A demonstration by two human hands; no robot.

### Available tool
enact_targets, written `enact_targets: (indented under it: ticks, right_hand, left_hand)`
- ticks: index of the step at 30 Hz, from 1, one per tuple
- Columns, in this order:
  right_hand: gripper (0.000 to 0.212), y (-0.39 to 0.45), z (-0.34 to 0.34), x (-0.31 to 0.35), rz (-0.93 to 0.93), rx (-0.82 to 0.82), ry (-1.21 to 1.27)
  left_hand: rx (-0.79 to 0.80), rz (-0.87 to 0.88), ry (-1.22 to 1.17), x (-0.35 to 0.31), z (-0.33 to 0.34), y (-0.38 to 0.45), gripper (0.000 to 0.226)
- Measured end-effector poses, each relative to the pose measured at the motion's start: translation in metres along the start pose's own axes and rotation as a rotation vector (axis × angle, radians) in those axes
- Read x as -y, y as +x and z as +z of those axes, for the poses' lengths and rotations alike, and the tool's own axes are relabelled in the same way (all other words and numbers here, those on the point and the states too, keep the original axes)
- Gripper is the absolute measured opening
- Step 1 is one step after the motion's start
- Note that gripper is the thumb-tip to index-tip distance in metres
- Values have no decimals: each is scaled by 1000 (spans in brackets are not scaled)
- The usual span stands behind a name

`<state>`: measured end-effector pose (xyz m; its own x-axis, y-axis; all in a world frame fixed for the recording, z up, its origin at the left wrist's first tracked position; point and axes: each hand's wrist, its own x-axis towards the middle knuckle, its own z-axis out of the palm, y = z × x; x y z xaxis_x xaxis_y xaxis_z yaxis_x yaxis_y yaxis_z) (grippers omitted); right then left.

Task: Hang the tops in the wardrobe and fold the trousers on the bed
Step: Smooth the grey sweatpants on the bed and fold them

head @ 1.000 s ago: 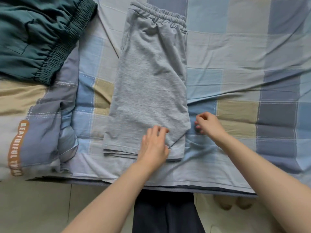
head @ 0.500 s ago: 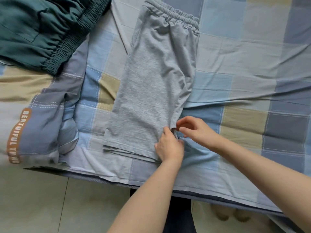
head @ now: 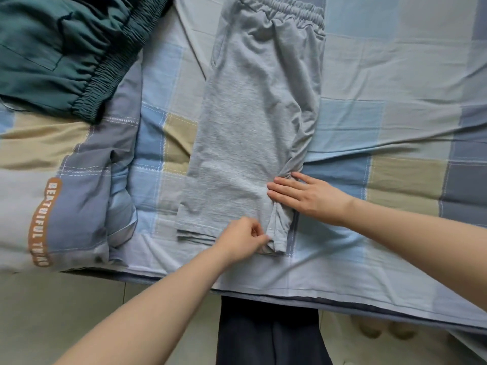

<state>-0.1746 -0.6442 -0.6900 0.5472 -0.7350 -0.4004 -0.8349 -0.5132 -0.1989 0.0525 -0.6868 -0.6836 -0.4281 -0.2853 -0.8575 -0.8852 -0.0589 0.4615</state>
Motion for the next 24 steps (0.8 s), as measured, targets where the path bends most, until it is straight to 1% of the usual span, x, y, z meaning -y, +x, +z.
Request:
enact_targets:
  ticks: [1,2,4,5,6,8,9,11,13,14,16,18,20,21,22,23,24]
  right_hand:
    - [50,-1,2,-2,-15,-26,-5]
    - [49,0,6,-4,-22,-41,-2]
    - [48,0,12,-5,-26,-81,-1]
    - [48,1,16,-5,-19,-108,-2]
    - [48,1,18,-3,-11,-125,3]
    - [49,2,21,-1,2,-129,26]
    - [49,3,22,-2,6,-124,36]
    - [50,6,21,-5,10,-111,54]
    - [50,7,18,-8,9,-99,95]
    - [50,7,17,-9,12,-88,116]
    - [50,7,15,-11,6,-45,152]
    - [49,6,13,-15,-30,-31,202]
    - [53,10,9,-21,-45,37,328]
    - [53,12,5,-23,6,30,467]
    - [47,14,1,-25,125,-33,674]
    - [38,17,-5,-28,309,-140,948]
    - [29,18,-12,-30,522,-272,1282]
  left_hand:
    - [-77,125,228,7,-11,-7,7]
    - [-191,282,436,17,-25,-11,10]
    - [-402,589,795,37,-61,-19,32]
    - [-451,660,949,48,-83,-19,45]
    - [-458,664,1087,60,-104,-18,59]
    - [-405,622,1262,77,-138,-16,89]
    - [-376,619,1316,81,-148,-14,92]
    - [-353,638,1361,82,-154,-7,81]
    - [-297,613,1390,75,-152,3,68]
    - [-246,595,1388,70,-152,8,64]
    - [-175,612,1342,63,-154,19,59]
    - [-112,616,1290,58,-160,28,53]
    - [-22,635,1170,47,-170,31,51]
    - [19,653,1007,39,-176,32,47]
    - [36,624,779,30,-183,30,36]
    - [53,547,509,20,-193,29,22]
    - [72,458,245,10,-203,28,17]
